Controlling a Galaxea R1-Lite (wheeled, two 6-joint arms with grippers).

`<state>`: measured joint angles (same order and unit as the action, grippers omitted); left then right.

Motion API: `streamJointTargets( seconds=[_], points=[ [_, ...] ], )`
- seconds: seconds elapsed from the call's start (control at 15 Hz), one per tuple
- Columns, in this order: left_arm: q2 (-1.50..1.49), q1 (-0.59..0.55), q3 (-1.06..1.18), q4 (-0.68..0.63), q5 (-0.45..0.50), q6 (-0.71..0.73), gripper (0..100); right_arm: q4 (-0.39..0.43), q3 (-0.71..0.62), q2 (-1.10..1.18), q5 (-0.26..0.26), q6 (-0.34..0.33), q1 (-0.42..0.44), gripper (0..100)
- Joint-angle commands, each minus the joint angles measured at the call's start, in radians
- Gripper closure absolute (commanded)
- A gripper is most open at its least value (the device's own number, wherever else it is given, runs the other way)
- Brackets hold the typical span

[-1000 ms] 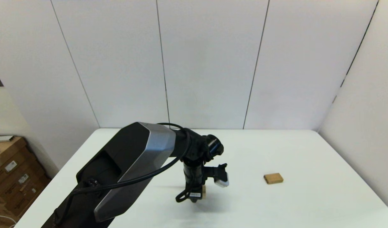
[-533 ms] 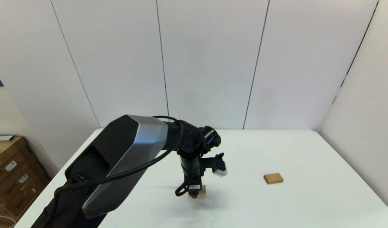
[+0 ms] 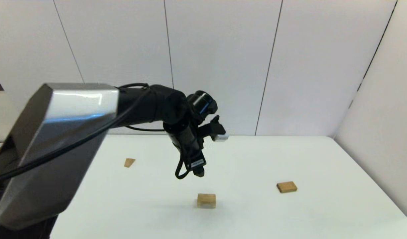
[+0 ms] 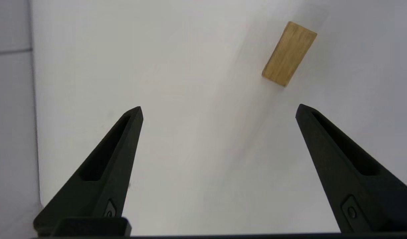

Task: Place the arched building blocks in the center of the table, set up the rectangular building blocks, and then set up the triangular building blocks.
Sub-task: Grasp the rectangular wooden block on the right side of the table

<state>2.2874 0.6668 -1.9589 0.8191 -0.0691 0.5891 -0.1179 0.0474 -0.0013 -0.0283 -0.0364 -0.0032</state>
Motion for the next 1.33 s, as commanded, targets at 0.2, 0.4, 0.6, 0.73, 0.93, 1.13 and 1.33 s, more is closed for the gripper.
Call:
streamJointTargets(
  seconds=[0.2,0.4,0.6,0.73,0.93,1.13,1.33],
  points=[
    [-0.31,-0.084,0.04,0.086,-0.057,-0.123,0,0.0,0.0,0.0,-0.001,0.0,0.0,0],
    [-0.456,-0.164,0.12,0.106,-0.133,-0.169,0,0.0,0.0,0.0,-0.001,0.0,0.0,0],
    [-0.6,-0.299,0.167,0.107,-0.136,-0.195,0,0.0,0.0,0.0,-0.001,0.0,0.0,0],
    [-0.674,-0.377,0.193,0.107,-0.144,-0.196,0,0.0,0.0,0.0,-0.001,0.0,0.0,0],
    [-0.853,-0.475,0.333,0.107,-0.158,-0.218,0,0.0,0.0,0.0,-0.001,0.0,0.0,0],
    [-1.086,-0.506,0.491,0.107,-0.161,-0.282,0,0.0,0.0,0.0,-0.001,0.0,0.0,0],
    [-1.315,-0.607,0.652,0.109,-0.176,-0.29,0,0.0,0.0,0.0,-0.001,0.0,0.0,0]
  ],
)
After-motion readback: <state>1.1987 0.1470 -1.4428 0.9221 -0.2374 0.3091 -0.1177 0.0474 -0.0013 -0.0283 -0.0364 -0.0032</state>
